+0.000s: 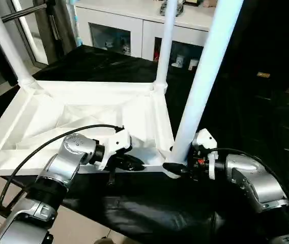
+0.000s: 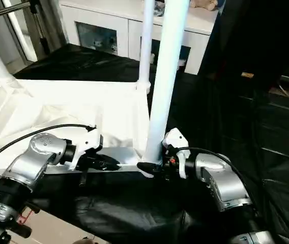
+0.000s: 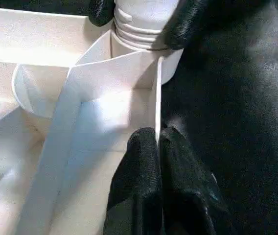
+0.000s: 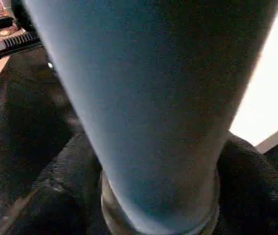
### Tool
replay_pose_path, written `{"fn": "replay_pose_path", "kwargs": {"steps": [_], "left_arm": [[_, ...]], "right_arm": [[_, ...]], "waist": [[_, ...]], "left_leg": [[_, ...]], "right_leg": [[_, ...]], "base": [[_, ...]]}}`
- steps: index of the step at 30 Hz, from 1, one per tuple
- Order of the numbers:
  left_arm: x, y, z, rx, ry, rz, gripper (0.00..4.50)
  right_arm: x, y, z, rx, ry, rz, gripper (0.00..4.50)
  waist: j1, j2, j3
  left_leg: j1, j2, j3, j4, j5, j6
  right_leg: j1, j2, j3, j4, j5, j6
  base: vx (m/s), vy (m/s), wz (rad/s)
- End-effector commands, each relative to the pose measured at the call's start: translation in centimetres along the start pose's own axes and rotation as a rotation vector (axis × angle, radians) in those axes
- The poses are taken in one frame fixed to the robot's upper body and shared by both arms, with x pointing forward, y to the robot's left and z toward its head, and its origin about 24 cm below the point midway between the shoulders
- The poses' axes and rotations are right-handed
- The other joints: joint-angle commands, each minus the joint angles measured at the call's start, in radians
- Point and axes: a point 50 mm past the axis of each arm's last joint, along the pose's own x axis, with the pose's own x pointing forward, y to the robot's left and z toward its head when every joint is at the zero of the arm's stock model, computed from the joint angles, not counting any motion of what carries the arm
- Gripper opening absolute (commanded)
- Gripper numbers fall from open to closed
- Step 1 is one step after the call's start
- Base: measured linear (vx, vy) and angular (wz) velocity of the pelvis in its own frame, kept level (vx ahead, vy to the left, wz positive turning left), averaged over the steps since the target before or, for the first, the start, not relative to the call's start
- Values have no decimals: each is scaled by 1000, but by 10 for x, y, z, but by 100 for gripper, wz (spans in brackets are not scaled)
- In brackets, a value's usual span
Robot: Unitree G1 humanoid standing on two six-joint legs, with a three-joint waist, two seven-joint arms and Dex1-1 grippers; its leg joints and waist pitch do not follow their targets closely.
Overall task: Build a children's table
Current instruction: Rotate leg to tighten
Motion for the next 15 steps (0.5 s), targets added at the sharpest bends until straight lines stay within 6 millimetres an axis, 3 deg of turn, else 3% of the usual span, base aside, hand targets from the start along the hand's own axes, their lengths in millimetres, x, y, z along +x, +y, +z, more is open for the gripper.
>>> {"fn": "replay_pose_path", "kwargs": {"steps": [1, 6, 10, 12, 13, 15], "left_arm": [[9, 3, 19, 60, -74, 25, 0], [11, 10, 21, 38, -81, 104, 0], [19, 21, 30, -3, -116, 235, 0], [23, 23, 32, -9, -116, 257, 0], [31, 27, 37, -20, -115, 306, 0], [35, 29, 39, -23, -116, 339, 0]], "right_arm": [[25, 23, -5, 22, 8, 132, 291], [30, 20, -8, 48, 8, 39, 269], [46, 6, -17, 120, 52, -247, 267], [50, 4, -19, 137, 59, -298, 267], [58, 1, -19, 162, 54, -389, 266], [62, -1, -19, 177, 52, -437, 266]], "waist": [[0, -7, -49], [-3, -6, -46], [-13, -8, -41], [-14, -7, -42], [-16, -3, -43], [-21, -6, -43]], "left_leg": [[4, 36, -5, -61, -194, 36], [6, 36, -7, -67, -229, 19], [7, 31, -13, -76, -281, -24], [15, 34, -12, -75, -294, -27], [13, 34, -12, -76, -295, -27], [14, 32, -12, -76, -305, -35]], "right_leg": [[46, -65, 38, -69, -141, -203], [44, -66, 39, -75, -209, -186], [41, -69, 38, -87, -351, -144], [34, -70, 41, -91, -359, -134], [35, -70, 43, -91, -348, -136], [32, -69, 43, -92, -355, -135]], "base": [[0, 0, 0], [0, 0, 0], [0, 0, 0], [0, 0, 0], [0, 0, 0], [0, 0, 0]]}}
